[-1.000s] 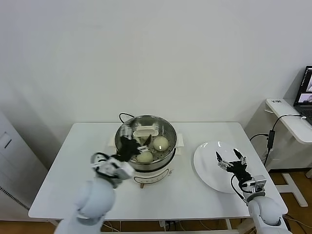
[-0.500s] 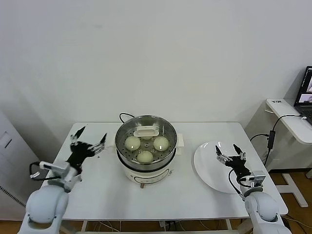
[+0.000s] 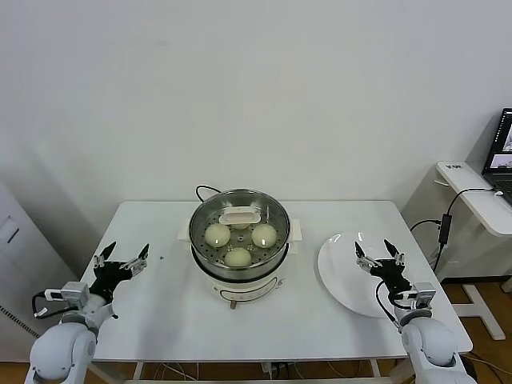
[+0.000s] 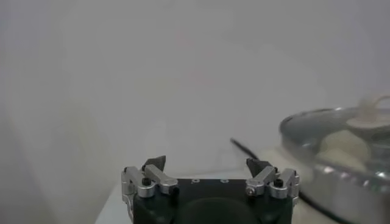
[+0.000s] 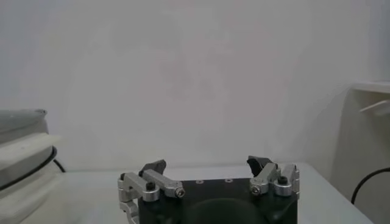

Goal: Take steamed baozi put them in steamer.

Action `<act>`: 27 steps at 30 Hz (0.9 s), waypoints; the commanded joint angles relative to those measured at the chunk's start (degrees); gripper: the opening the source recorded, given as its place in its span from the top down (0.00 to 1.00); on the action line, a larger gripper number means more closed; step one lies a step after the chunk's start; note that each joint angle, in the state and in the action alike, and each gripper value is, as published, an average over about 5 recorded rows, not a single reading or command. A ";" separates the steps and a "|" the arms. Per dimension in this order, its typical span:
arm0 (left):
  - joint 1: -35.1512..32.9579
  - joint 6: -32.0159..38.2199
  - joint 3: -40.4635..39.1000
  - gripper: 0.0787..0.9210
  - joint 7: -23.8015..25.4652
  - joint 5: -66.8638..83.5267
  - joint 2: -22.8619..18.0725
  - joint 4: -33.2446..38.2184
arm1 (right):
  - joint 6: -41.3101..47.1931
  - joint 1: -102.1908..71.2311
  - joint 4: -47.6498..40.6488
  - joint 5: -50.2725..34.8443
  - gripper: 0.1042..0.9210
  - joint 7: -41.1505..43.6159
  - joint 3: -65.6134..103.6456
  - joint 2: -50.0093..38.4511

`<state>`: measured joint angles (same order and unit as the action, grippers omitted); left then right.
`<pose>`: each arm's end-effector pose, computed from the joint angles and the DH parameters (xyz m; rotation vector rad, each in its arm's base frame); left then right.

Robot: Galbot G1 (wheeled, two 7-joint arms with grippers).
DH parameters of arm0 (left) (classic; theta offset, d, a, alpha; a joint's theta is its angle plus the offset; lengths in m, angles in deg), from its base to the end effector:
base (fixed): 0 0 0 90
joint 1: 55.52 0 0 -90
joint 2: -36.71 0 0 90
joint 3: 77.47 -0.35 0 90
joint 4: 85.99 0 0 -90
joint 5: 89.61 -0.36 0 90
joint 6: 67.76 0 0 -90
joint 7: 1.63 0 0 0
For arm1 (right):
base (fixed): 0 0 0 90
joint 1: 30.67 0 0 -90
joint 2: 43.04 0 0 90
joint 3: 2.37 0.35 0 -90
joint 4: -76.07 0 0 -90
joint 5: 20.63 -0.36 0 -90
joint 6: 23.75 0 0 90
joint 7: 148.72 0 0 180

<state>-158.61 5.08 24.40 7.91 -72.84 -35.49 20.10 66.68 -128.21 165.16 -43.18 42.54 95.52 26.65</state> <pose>0.2807 0.1442 -0.2875 -0.0756 -2.9387 -0.0383 0.3119 -0.1698 -0.3605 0.0914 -3.0399 -0.0635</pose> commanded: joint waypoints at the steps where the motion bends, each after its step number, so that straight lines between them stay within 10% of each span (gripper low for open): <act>1: -1.04 -1.11 1.56 0.12 -0.93 3.60 -0.43 -2.95 | -1.09 0.15 -1.13 2.53 0.12 1.23 0.25 0.93; 27: -0.59 -1.68 1.63 0.12 -1.28 3.65 -0.67 -3.25 | -1.39 1.53 -2.25 6.34 0.12 0.59 0.36 2.39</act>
<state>-159.10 3.55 25.88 6.69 -69.49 -36.13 17.05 65.38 -126.84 162.96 -38.26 43.38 95.80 28.78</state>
